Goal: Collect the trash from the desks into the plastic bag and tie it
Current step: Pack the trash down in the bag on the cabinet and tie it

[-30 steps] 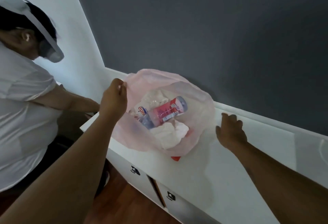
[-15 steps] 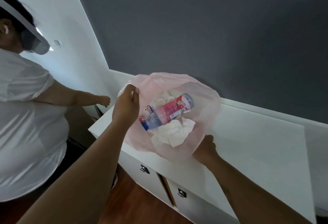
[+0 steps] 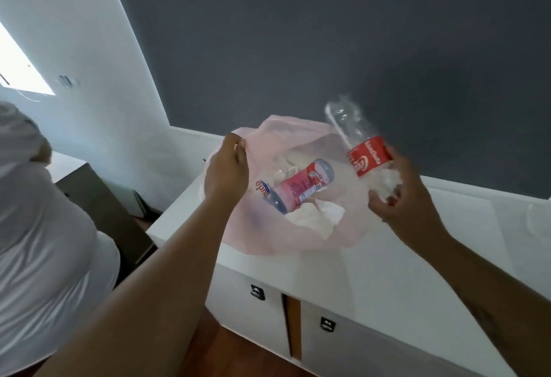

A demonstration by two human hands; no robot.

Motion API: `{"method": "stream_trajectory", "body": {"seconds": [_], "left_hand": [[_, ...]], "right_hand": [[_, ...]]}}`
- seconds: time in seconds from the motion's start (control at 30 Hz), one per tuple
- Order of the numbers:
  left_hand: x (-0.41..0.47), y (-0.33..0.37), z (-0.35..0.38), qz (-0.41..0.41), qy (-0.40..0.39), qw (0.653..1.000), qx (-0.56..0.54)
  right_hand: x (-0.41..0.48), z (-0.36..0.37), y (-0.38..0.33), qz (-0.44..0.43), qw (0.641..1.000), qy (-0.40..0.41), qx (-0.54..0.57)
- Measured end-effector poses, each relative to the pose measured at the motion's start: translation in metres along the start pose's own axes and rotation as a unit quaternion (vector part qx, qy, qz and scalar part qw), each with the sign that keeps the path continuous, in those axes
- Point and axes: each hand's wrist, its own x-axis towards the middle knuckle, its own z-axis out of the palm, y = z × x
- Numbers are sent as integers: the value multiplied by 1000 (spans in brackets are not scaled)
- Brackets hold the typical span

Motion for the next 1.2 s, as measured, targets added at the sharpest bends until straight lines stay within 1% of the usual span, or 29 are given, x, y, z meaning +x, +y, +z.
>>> {"method": "stream_trajectory", "body": {"seconds": [0.1,0.17,0.3,0.33,0.4,0.5,0.57,0.6,0.63,0.67,0.7,0.73,0.77,0.8,0.83,0.87,0.9,0.93,0.97,1.03,1.07,1.1,1.13,1.2], "left_hand": [[7,4,-8,-21,7,999,-34],[10,4,-14,-30,16,998,-47],[8,1,-24,-52,42,994,-87],[7,0,-26,-63,37,993,-95],[4,-4,-28,-67,15,994,-86],[-1,-10,-32,-54,6,996,-64],[-1,-12,-34,-56,21,996,-60],[-1,-12,-35,-59,30,996,-61],[0,-12,-36,-61,38,995,-63],[1,-11,-37,-62,43,995,-64],[2,-10,-39,-61,45,995,-65],[2,-9,-40,-56,43,995,-64],[2,-8,-41,-47,38,996,-61],[3,-7,-42,-38,31,997,-57],[3,-6,-44,-29,27,998,-52],[5,-5,-47,-23,26,998,-49],[7,-4,-50,-19,30,998,-46],[10,-2,-54,-18,36,998,-38],[12,0,-59,-19,39,999,-26],[16,4,-68,-18,33,999,11],[17,5,-71,-18,25,999,30],[16,6,-72,-20,16,999,46],[14,6,-73,-21,8,998,57],[6,6,-72,-19,-2,997,73]], "right_hand": [[-2,31,-26,-71,987,-138,-40],[-3,55,-22,-63,977,-197,-51],[12,83,-15,-26,974,-216,-57],[20,88,-17,-11,978,-206,-37],[37,98,-23,8,988,-155,-5],[62,106,-28,-16,994,-88,-56],[67,99,-25,-42,988,-42,-140],[65,92,-22,-69,975,2,-213],[62,85,-17,-93,949,62,-294],[59,78,-9,-98,922,121,-355],[57,72,-1,-64,908,156,-383],[56,66,7,5,910,152,-386],[55,61,14,87,912,128,-380],[56,56,24,171,911,86,-365],[58,51,32,237,912,47,-330],[62,44,35,279,924,15,-261],[68,38,36,291,940,-1,-176],[73,32,37,293,949,1,-117],[77,26,35,290,952,13,-99],[82,14,27,283,945,45,-160],[80,11,23,285,940,39,-181],[74,10,20,302,939,7,-162],[65,10,19,329,937,-35,-112],[50,17,17,371,922,-102,-36]]}}
